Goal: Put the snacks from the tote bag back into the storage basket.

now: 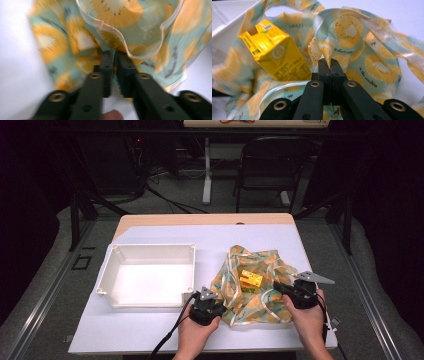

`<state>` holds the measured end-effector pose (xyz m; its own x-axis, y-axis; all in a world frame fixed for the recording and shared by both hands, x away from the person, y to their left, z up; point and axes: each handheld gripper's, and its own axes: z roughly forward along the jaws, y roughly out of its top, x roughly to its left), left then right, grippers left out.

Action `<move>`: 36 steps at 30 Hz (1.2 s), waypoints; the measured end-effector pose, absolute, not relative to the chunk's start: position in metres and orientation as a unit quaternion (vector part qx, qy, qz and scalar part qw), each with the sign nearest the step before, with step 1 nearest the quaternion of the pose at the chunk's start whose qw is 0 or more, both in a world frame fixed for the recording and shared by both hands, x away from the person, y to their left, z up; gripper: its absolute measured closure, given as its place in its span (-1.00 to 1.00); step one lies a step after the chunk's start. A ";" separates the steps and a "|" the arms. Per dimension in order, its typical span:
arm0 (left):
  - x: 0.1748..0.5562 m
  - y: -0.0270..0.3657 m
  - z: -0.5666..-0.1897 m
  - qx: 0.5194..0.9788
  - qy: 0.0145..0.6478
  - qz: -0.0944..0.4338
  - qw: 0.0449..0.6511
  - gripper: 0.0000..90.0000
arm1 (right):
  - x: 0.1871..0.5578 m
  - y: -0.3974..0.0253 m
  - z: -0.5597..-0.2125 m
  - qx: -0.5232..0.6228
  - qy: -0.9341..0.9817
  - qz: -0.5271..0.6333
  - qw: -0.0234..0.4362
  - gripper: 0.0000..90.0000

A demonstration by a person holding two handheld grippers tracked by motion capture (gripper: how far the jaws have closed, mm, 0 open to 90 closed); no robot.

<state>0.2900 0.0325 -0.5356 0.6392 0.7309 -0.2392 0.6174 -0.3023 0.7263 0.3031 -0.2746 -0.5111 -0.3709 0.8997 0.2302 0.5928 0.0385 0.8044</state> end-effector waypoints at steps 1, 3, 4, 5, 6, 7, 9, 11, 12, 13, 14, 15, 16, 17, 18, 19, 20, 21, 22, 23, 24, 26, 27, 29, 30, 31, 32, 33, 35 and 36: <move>0.289 0.036 -0.528 0.802 0.414 0.076 0.423 0.54 | 0.303 -0.274 -0.511 0.531 0.699 0.446 0.172 1.00; 0.288 0.045 -0.515 0.785 0.416 0.070 0.454 0.38 | 0.302 -0.273 -0.508 0.524 0.701 0.451 0.176 1.00; 0.287 0.049 -0.509 0.776 0.418 0.069 0.467 0.30 | 0.302 -0.272 -0.507 0.521 0.699 0.457 0.178 1.00; 0.286 0.051 -0.503 0.769 0.416 0.070 0.480 0.21 | 0.301 -0.271 -0.506 0.517 0.698 0.462 0.177 1.00; 0.285 0.052 -0.498 0.761 0.413 0.072 0.495 0.13 | 0.301 -0.270 -0.505 0.513 0.701 0.463 0.177 1.00; 0.284 0.051 -0.493 0.758 0.407 0.072 0.505 0.09 | 0.301 -0.269 -0.505 0.511 0.702 0.461 0.179 1.00; 0.284 0.044 -0.487 0.758 0.395 0.081 0.512 -0.01 | 0.301 -0.267 -0.506 0.506 0.705 0.463 0.178 1.00; 0.287 0.033 -0.485 0.765 0.386 0.084 0.508 -0.11 | 0.301 -0.265 -0.506 0.505 0.706 0.464 0.177 1.00; 0.290 0.026 -0.485 0.772 0.382 0.084 0.501 -0.16 | 0.301 -0.264 -0.506 0.502 0.707 0.466 0.177 1.00; 0.292 0.020 -0.487 0.779 0.379 0.087 0.492 -0.21 | 0.301 -0.264 -0.506 0.501 0.708 0.464 0.179 1.00; 0.295 0.013 -0.490 0.786 0.377 0.095 0.481 -0.25 | 0.300 -0.263 -0.506 0.499 0.709 0.466 0.180 1.00; 0.299 0.007 -0.493 0.791 0.380 0.098 0.470 -0.26 | 0.300 -0.262 -0.506 0.492 0.711 0.468 0.181 1.00; 0.302 0.003 -0.497 0.792 0.388 0.101 0.460 -0.27 | 0.299 -0.262 -0.506 0.488 0.716 0.464 0.184 1.00; 0.305 0.001 -0.500 0.789 0.397 0.103 0.456 -0.29 | 0.299 -0.262 -0.506 0.485 0.718 0.464 0.184 1.00; 0.308 -0.001 -0.503 0.787 0.407 0.109 0.451 -0.29 | 0.299 -0.262 -0.506 0.483 0.718 0.467 0.184 1.00; 0.310 -0.001 -0.506 0.782 0.418 0.116 0.448 -0.22 | 0.299 -0.262 -0.506 0.483 0.718 0.468 0.182 1.00; 0.312 -0.001 -0.508 0.780 0.424 0.124 0.442 -0.07 | 0.299 -0.262 -0.506 0.484 0.715 0.470 0.184 1.00; 0.313 -0.001 -0.510 0.779 0.430 0.133 0.437 0.09 | 0.299 -0.263 -0.507 0.485 0.715 0.470 0.184 1.00; 0.314 0.000 -0.512 0.781 0.433 0.133 0.429 0.30 | 0.299 -0.264 -0.507 0.486 0.713 0.471 0.184 1.00; 0.315 0.002 -0.515 0.784 0.433 0.130 0.425 0.45 | 0.299 -0.265 -0.507 0.487 0.713 0.469 0.184 1.00; 0.315 0.002 -0.518 0.789 0.434 0.130 0.415 0.57 | 0.299 -0.267 -0.507 0.488 0.712 0.471 0.183 1.00; 0.315 0.004 -0.526 0.795 0.437 0.125 0.402 0.72 | 0.299 -0.268 -0.508 0.491 0.708 0.475 0.178 1.00; 0.315 0.005 -0.530 0.795 0.441 0.121 0.398 0.78 | 0.300 -0.269 -0.508 0.493 0.708 0.476 0.174 1.00; 0.315 0.009 -0.539 0.791 0.453 0.110 0.397 0.84 | 0.300 -0.269 -0.509 0.497 0.709 0.471 0.171 1.00; 0.314 0.011 -0.544 0.786 0.460 0.104 0.399 0.85 | 0.301 -0.269 -0.511 0.497 0.709 0.472 0.166 1.00; 0.313 0.013 -0.548 0.785 0.465 0.098 0.398 0.85 | 0.302 -0.268 -0.512 0.499 0.708 0.471 0.164 1.00; 0.312 0.014 -0.552 0.783 0.468 0.098 0.399 0.86 | 0.303 -0.269 -0.514 0.502 0.711 0.465 0.163 1.00; 0.310 0.015 -0.555 0.782 0.470 0.096 0.397 0.86 | 0.304 -0.270 -0.516 0.506 0.712 0.460 0.158 1.00; 0.307 0.018 -0.559 0.777 0.475 0.095 0.402 0.87 | 0.307 -0.272 -0.521 0.517 0.710 0.455 0.147 1.00; 0.307 0.021 -0.561 0.772 0.480 0.091 0.406 0.87 | 0.308 -0.274 -0.523 0.522 0.710 0.451 0.143 1.00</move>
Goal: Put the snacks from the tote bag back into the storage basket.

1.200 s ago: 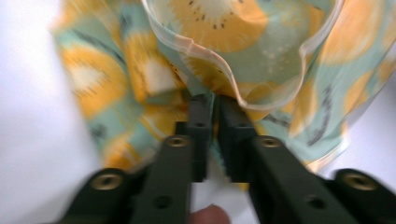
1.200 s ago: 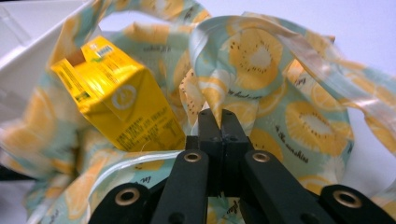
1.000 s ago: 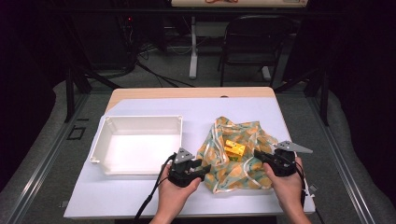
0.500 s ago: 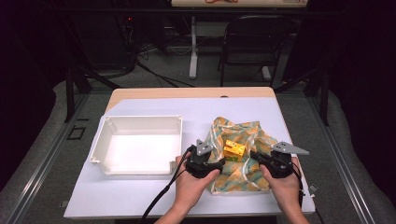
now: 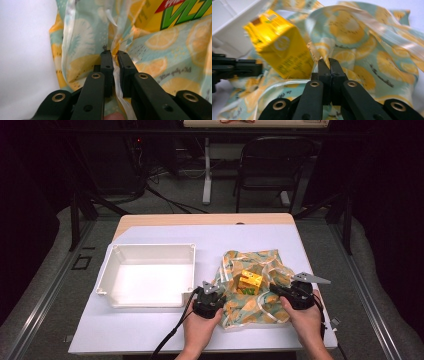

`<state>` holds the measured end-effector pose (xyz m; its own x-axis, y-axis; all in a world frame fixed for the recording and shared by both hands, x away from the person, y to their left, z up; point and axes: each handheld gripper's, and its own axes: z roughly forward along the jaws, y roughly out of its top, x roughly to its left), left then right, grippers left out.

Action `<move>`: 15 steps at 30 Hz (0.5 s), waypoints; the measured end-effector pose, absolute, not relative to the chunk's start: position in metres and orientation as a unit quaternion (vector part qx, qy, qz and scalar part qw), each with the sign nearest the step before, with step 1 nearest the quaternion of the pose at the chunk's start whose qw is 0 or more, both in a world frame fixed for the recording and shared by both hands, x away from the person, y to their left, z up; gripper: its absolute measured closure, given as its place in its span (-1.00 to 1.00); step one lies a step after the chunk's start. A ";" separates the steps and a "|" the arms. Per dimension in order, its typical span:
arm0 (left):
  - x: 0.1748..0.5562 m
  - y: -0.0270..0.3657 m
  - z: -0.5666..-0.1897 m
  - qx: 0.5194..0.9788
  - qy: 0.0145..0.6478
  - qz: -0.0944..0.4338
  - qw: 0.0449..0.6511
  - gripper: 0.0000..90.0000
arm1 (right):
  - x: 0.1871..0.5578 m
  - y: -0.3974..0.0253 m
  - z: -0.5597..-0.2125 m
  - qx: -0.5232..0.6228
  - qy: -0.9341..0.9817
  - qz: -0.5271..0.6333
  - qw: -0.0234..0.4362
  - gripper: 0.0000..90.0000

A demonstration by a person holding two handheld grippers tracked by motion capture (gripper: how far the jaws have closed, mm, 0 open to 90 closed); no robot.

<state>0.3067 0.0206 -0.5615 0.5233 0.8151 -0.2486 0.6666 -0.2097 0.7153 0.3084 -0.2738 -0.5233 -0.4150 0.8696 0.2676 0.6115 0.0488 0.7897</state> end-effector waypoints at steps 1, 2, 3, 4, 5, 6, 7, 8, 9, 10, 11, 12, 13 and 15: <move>0.306 0.023 -0.563 0.768 0.484 0.089 0.410 0.88 | 0.309 -0.276 -0.525 0.527 0.711 0.444 0.139 1.00; 0.305 0.025 -0.565 0.764 0.486 0.091 0.415 0.88 | 0.310 -0.278 -0.528 0.530 0.711 0.441 0.136 1.00; 0.304 0.027 -0.566 0.762 0.487 0.092 0.416 0.88 | 0.310 -0.281 -0.530 0.535 0.713 0.431 0.137 1.00; 0.303 0.028 -0.567 0.756 0.490 0.091 0.424 0.88 | 0.311 -0.283 -0.532 0.543 0.710 0.426 0.137 1.00; 0.303 0.028 -0.567 0.753 0.491 0.092 0.428 0.88 | 0.312 -0.286 -0.534 0.551 0.710 0.418 0.136 1.00; 0.302 0.029 -0.567 0.753 0.491 0.094 0.428 0.88 | 0.313 -0.290 -0.537 0.556 0.710 0.411 0.133 1.00; 0.302 0.029 -0.567 0.752 0.491 0.091 0.430 0.88 | 0.313 -0.293 -0.539 0.561 0.710 0.404 0.133 1.00; 0.302 0.030 -0.568 0.751 0.491 0.090 0.431 0.88 | 0.315 -0.295 -0.541 0.562 0.715 0.394 0.133 1.00; 0.302 0.030 -0.568 0.751 0.491 0.090 0.431 0.88 | 0.315 -0.296 -0.544 0.565 0.718 0.386 0.130 0.99; 0.300 0.029 -0.568 0.752 0.489 0.093 0.431 0.88 | 0.316 -0.298 -0.546 0.566 0.718 0.385 0.125 0.98; 0.300 0.028 -0.568 0.756 0.486 0.096 0.428 0.88 | 0.317 -0.299 -0.548 0.567 0.720 0.382 0.121 0.96; 0.300 0.028 -0.568 0.759 0.482 0.097 0.427 0.88 | 0.317 -0.300 -0.549 0.568 0.720 0.382 0.115 0.93; 0.300 0.028 -0.568 0.759 0.481 0.094 0.428 0.87 | 0.317 -0.301 -0.548 0.567 0.719 0.385 0.114 0.86; 0.302 0.029 -0.569 0.757 0.484 0.085 0.430 0.87 | 0.314 -0.301 -0.544 0.560 0.717 0.398 0.123 0.61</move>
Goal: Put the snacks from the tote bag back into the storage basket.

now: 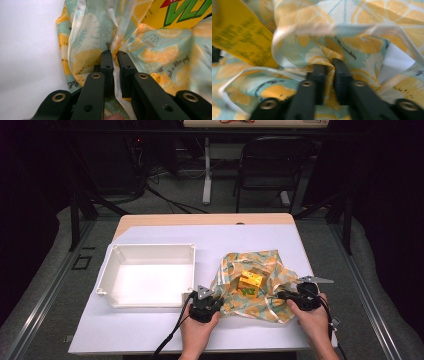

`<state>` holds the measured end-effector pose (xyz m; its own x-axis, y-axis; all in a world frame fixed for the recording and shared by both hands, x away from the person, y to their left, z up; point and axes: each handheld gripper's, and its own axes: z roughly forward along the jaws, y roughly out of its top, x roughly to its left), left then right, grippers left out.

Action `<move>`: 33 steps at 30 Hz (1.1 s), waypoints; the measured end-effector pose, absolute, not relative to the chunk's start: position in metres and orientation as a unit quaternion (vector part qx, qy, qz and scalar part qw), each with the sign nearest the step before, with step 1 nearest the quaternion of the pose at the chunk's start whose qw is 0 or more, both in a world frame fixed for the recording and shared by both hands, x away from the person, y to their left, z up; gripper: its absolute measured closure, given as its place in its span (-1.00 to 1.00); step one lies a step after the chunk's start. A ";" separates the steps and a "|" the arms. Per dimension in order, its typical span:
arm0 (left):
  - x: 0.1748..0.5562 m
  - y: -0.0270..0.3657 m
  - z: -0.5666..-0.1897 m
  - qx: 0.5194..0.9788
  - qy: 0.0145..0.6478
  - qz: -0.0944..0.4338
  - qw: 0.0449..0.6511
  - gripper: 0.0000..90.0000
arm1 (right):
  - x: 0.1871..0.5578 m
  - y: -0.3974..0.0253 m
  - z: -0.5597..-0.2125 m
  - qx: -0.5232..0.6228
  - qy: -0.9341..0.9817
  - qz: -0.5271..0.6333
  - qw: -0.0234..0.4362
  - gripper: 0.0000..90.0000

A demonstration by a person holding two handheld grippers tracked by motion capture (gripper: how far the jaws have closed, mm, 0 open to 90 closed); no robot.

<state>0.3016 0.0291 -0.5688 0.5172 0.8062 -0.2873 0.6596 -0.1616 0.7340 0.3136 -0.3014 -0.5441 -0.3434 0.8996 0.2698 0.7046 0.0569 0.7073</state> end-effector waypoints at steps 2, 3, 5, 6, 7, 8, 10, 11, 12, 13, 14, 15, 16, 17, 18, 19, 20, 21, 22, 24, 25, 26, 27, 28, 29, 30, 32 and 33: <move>0.302 0.030 -0.569 0.758 0.483 0.079 0.431 0.86 | 0.307 -0.302 -0.537 0.542 0.716 0.416 0.143 0.28; 0.301 0.029 -0.569 0.758 0.481 0.082 0.433 0.86 | 0.303 -0.303 -0.531 0.531 0.716 0.424 0.160 0.12; 0.301 0.029 -0.569 0.758 0.478 0.084 0.435 0.85 | 0.296 -0.304 -0.520 0.515 0.709 0.441 0.193 -0.10; 0.301 0.029 -0.569 0.758 0.478 0.084 0.435 0.85 | 0.293 -0.305 -0.514 0.507 0.704 0.455 0.201 -0.17; 0.301 0.029 -0.569 0.757 0.477 0.084 0.437 0.85 | 0.291 -0.306 -0.508 0.502 0.696 0.469 0.210 -0.23; 0.300 0.029 -0.569 0.756 0.478 0.085 0.439 0.85 | 0.288 -0.307 -0.502 0.497 0.692 0.476 0.218 -0.25; 0.300 0.029 -0.569 0.756 0.478 0.085 0.439 0.84 | 0.284 -0.306 -0.491 0.482 0.686 0.492 0.235 -0.31; 0.300 0.029 -0.569 0.757 0.476 0.085 0.439 0.84 | 0.282 -0.304 -0.486 0.476 0.686 0.495 0.241 -0.33; 0.300 0.029 -0.569 0.757 0.476 0.086 0.439 0.83 | 0.281 -0.302 -0.482 0.471 0.690 0.491 0.248 -0.34; 0.300 0.029 -0.569 0.757 0.476 0.085 0.439 0.83 | 0.280 -0.299 -0.479 0.472 0.691 0.483 0.258 -0.37; 0.300 0.030 -0.569 0.759 0.475 0.087 0.438 0.83 | 0.278 -0.296 -0.476 0.470 0.691 0.481 0.265 -0.39; 0.300 0.029 -0.569 0.759 0.474 0.086 0.438 0.83 | 0.277 -0.295 -0.472 0.466 0.691 0.484 0.266 -0.39; 0.300 0.029 -0.569 0.757 0.476 0.086 0.439 0.83 | 0.276 -0.293 -0.469 0.461 0.691 0.489 0.265 -0.39; 0.300 0.029 -0.568 0.759 0.475 0.087 0.437 0.83 | 0.275 -0.290 -0.466 0.457 0.690 0.495 0.266 -0.38; 0.300 0.029 -0.568 0.760 0.474 0.087 0.436 0.83 | 0.274 -0.287 -0.463 0.448 0.690 0.501 0.268 -0.38; 0.300 0.029 -0.568 0.760 0.474 0.087 0.436 0.83 | 0.273 -0.283 -0.460 0.438 0.692 0.508 0.267 -0.37; 0.300 0.029 -0.568 0.760 0.474 0.088 0.436 0.83 | 0.273 -0.279 -0.458 0.429 0.694 0.512 0.267 -0.36; 0.299 0.028 -0.568 0.760 0.474 0.089 0.437 0.83 | 0.273 -0.275 -0.457 0.419 0.697 0.519 0.263 -0.34; 0.299 0.028 -0.568 0.761 0.473 0.090 0.436 0.83 | 0.273 -0.271 -0.456 0.409 0.703 0.521 0.258 -0.31; 0.299 0.028 -0.568 0.761 0.473 0.091 0.435 0.82 | 0.277 -0.261 -0.458 0.399 0.713 0.518 0.252 -0.29; 0.299 0.028 -0.568 0.761 0.472 0.092 0.435 0.82 | 0.279 -0.257 -0.459 0.396 0.716 0.517 0.250 -0.29; 0.299 0.028 -0.568 0.762 0.472 0.091 0.435 0.82 | 0.281 -0.253 -0.461 0.392 0.721 0.515 0.246 -0.29; 0.299 0.028 -0.568 0.762 0.472 0.092 0.435 0.82 | 0.284 -0.249 -0.464 0.387 0.726 0.513 0.244 -0.29; 0.299 0.028 -0.568 0.762 0.471 0.092 0.435 0.82 | 0.286 -0.246 -0.466 0.384 0.731 0.510 0.243 -0.30; 0.299 0.028 -0.568 0.762 0.471 0.092 0.435 0.82 | 0.288 -0.242 -0.469 0.379 0.735 0.509 0.239 -0.31; 0.299 0.028 -0.568 0.762 0.471 0.092 0.435 0.82 | 0.291 -0.240 -0.471 0.376 0.738 0.508 0.235 -0.33; 0.299 0.028 -0.568 0.762 0.471 0.092 0.435 0.82 | 0.298 -0.236 -0.478 0.375 0.745 0.503 0.227 -0.37; 0.299 0.028 -0.568 0.761 0.471 0.091 0.436 0.82 | 0.301 -0.235 -0.481 0.377 0.747 0.500 0.222 -0.41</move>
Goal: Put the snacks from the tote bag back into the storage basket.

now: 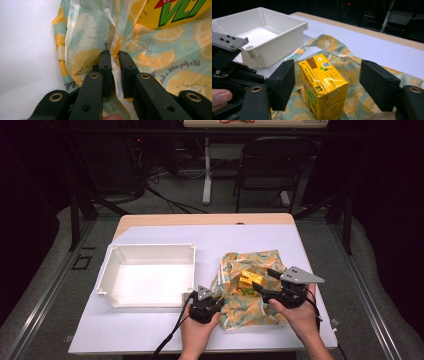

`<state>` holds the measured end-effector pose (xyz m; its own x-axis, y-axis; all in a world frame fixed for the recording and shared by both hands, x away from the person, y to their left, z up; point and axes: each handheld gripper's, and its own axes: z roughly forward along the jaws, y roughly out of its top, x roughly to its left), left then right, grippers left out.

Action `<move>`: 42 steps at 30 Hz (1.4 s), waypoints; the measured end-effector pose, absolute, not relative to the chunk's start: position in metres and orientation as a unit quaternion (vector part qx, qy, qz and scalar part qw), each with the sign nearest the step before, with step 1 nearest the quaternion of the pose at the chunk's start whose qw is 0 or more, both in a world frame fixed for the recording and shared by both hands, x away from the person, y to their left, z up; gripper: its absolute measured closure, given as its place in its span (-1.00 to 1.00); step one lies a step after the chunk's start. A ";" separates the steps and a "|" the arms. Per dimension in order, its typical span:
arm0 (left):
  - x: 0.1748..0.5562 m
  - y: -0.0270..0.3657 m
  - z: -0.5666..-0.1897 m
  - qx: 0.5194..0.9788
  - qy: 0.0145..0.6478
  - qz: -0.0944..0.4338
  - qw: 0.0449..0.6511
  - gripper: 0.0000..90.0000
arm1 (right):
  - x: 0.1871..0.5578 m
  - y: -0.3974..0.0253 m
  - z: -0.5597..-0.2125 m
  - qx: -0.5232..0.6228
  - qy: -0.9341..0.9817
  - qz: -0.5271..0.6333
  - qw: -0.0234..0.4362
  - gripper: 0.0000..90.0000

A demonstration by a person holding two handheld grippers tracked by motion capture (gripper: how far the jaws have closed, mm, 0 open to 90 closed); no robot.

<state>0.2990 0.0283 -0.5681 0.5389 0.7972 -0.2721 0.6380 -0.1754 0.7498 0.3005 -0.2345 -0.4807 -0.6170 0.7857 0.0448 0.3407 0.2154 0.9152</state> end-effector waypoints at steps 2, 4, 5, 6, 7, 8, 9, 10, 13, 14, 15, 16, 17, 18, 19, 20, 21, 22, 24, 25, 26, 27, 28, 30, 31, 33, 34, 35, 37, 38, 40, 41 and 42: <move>0.299 0.028 -0.568 0.761 0.471 0.091 0.436 0.82 | 0.306 -0.232 -0.487 0.376 0.751 0.499 0.214 -0.44; 0.299 0.028 -0.568 0.762 0.471 0.092 0.435 0.82 | 0.310 -0.230 -0.494 0.373 0.755 0.499 0.206 -0.48; 0.299 0.028 -0.568 0.762 0.471 0.092 0.435 0.82 | 0.312 -0.229 -0.497 0.371 0.757 0.496 0.206 -0.49; 0.299 0.028 -0.568 0.762 0.471 0.092 0.435 0.82 | 0.313 -0.228 -0.500 0.368 0.759 0.496 0.205 -0.49; 0.299 0.028 -0.568 0.762 0.470 0.091 0.435 0.82 | 0.315 -0.228 -0.502 0.365 0.763 0.494 0.202 -0.49; 0.299 0.028 -0.568 0.762 0.470 0.091 0.435 0.82 | 0.317 -0.227 -0.505 0.362 0.767 0.491 0.199 -0.50; 0.299 0.028 -0.568 0.763 0.470 0.091 0.434 0.82 | 0.319 -0.226 -0.508 0.360 0.767 0.492 0.198 -0.50; 0.299 0.028 -0.568 0.763 0.471 0.091 0.434 0.82 | 0.320 -0.226 -0.510 0.357 0.772 0.489 0.195 -0.50; 0.299 0.028 -0.568 0.764 0.470 0.092 0.432 0.82 | 0.325 -0.226 -0.515 0.352 0.778 0.486 0.189 -0.50; 0.299 0.028 -0.568 0.764 0.470 0.092 0.432 0.82 | 0.327 -0.226 -0.516 0.349 0.779 0.486 0.187 -0.49; 0.299 0.028 -0.567 0.764 0.470 0.092 0.432 0.82 | 0.329 -0.226 -0.517 0.346 0.781 0.485 0.186 -0.49; 0.299 0.028 -0.568 0.764 0.470 0.091 0.433 0.82 | 0.331 -0.227 -0.517 0.343 0.783 0.486 0.183 -0.48; 0.299 0.028 -0.568 0.764 0.470 0.091 0.433 0.82 | 0.333 -0.226 -0.518 0.341 0.782 0.489 0.180 -0.47; 0.299 0.028 -0.568 0.764 0.470 0.091 0.433 0.82 | 0.334 -0.226 -0.519 0.339 0.784 0.489 0.178 -0.46; 0.299 0.028 -0.568 0.764 0.470 0.091 0.433 0.82 | 0.334 -0.226 -0.519 0.339 0.784 0.489 0.178 -0.46; 0.299 0.028 -0.568 0.764 0.470 0.091 0.433 0.82 | 0.336 -0.225 -0.521 0.333 0.788 0.488 0.176 -0.45; 0.299 0.028 -0.568 0.764 0.470 0.091 0.433 0.82 | 0.336 -0.225 -0.521 0.330 0.791 0.485 0.176 -0.45; 0.299 0.028 -0.568 0.763 0.471 0.092 0.434 0.82 | 0.336 -0.225 -0.522 0.329 0.792 0.484 0.175 -0.45; 0.299 0.028 -0.568 0.764 0.470 0.091 0.433 0.82 | 0.336 -0.224 -0.523 0.326 0.795 0.482 0.171 -0.44; 0.299 0.028 -0.568 0.764 0.470 0.091 0.433 0.82 | 0.337 -0.224 -0.524 0.323 0.797 0.482 0.168 -0.44; 0.299 0.028 -0.568 0.764 0.470 0.092 0.433 0.82 | 0.337 -0.223 -0.524 0.324 0.797 0.481 0.167 -0.43; 0.299 0.028 -0.568 0.764 0.470 0.092 0.433 0.82 | 0.338 -0.223 -0.525 0.324 0.798 0.480 0.166 -0.42; 0.298 0.028 -0.568 0.764 0.470 0.092 0.433 0.82 | 0.339 -0.222 -0.526 0.324 0.796 0.484 0.164 -0.41; 0.299 0.028 -0.567 0.764 0.469 0.091 0.433 0.82 | 0.342 -0.222 -0.526 0.323 0.798 0.483 0.161 -0.37; 0.299 0.028 -0.567 0.764 0.469 0.091 0.433 0.82 | 0.342 -0.222 -0.526 0.323 0.798 0.483 0.161 -0.37; 0.299 0.028 -0.568 0.764 0.469 0.091 0.434 0.82 | 0.345 -0.221 -0.527 0.319 0.797 0.488 0.155 -0.30; 0.299 0.028 -0.568 0.763 0.469 0.091 0.435 0.82 | 0.346 -0.221 -0.528 0.318 0.798 0.488 0.152 -0.29; 0.299 0.028 -0.568 0.764 0.469 0.090 0.435 0.82 | 0.346 -0.221 -0.528 0.318 0.799 0.488 0.151 -0.29; 0.299 0.028 -0.568 0.763 0.469 0.091 0.436 0.82 | 0.347 -0.221 -0.529 0.316 0.801 0.488 0.144 -0.27; 0.299 0.028 -0.568 0.763 0.469 0.091 0.436 0.82 | 0.347 -0.221 -0.529 0.316 0.801 0.488 0.144 -0.27; 0.298 0.028 -0.568 0.763 0.468 0.091 0.436 0.82 | 0.348 -0.221 -0.530 0.310 0.804 0.489 0.135 -0.24; 0.298 0.028 -0.568 0.764 0.466 0.095 0.436 0.82 | 0.348 -0.221 -0.531 0.309 0.803 0.492 0.132 -0.22; 0.298 0.027 -0.568 0.763 0.467 0.097 0.437 0.82 | 0.349 -0.221 -0.531 0.309 0.802 0.494 0.129 -0.21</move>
<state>0.2982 0.0272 -0.5680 0.5454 0.7969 -0.2598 0.6274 -0.1826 0.7570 0.3495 -0.2207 -0.5314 -0.7754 0.6238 0.0981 0.3686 0.3211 0.8724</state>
